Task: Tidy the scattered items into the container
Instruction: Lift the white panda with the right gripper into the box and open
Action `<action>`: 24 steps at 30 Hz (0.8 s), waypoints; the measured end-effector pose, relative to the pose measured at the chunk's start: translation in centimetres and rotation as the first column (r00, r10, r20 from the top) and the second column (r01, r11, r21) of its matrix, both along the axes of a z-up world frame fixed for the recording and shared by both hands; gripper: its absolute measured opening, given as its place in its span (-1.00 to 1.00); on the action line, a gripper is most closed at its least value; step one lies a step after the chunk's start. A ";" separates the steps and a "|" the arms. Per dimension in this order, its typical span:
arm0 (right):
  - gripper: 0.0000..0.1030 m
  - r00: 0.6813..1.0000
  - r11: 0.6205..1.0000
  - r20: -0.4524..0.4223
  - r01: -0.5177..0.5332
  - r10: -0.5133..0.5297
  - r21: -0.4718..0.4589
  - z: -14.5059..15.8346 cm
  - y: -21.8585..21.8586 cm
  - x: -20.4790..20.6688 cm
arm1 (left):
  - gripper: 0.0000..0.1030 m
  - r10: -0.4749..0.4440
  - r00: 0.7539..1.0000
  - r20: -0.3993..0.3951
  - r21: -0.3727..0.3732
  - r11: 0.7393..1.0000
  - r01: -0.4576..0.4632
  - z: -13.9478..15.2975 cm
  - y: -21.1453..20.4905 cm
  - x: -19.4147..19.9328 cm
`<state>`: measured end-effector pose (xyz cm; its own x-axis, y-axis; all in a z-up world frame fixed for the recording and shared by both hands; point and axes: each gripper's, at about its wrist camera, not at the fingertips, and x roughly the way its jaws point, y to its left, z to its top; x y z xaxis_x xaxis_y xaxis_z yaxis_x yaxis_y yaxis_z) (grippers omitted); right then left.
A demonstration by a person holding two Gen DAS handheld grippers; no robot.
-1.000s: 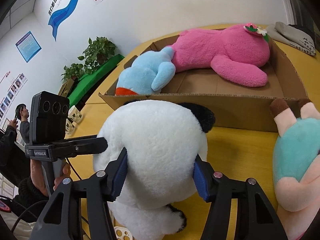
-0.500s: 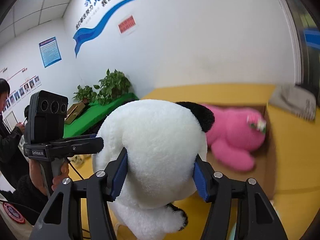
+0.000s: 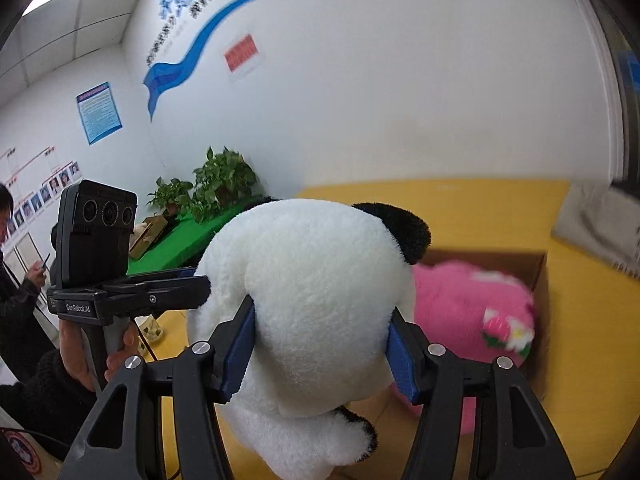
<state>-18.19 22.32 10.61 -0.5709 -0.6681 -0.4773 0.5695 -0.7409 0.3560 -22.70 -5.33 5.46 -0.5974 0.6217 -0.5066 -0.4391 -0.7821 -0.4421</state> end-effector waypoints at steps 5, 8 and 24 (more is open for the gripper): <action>0.23 0.980 0.999 0.197 -0.008 0.015 -0.035 -5.7 0.2 -3.5 | 0.14 0.033 0.994 0.103 -0.033 0.999 -0.030 -4.1 0.0 -1.6; 0.24 0.965 0.999 0.261 0.004 0.009 -0.050 -7.4 0.3 -5.2 | 0.14 0.047 0.991 0.127 -0.056 0.998 -0.040 -5.3 0.0 -2.5; 0.27 0.976 0.974 0.210 0.014 -0.063 0.228 -9.9 -3.2 -4.5 | 0.21 0.027 0.979 0.202 -0.205 0.979 0.016 -9.6 0.4 -4.2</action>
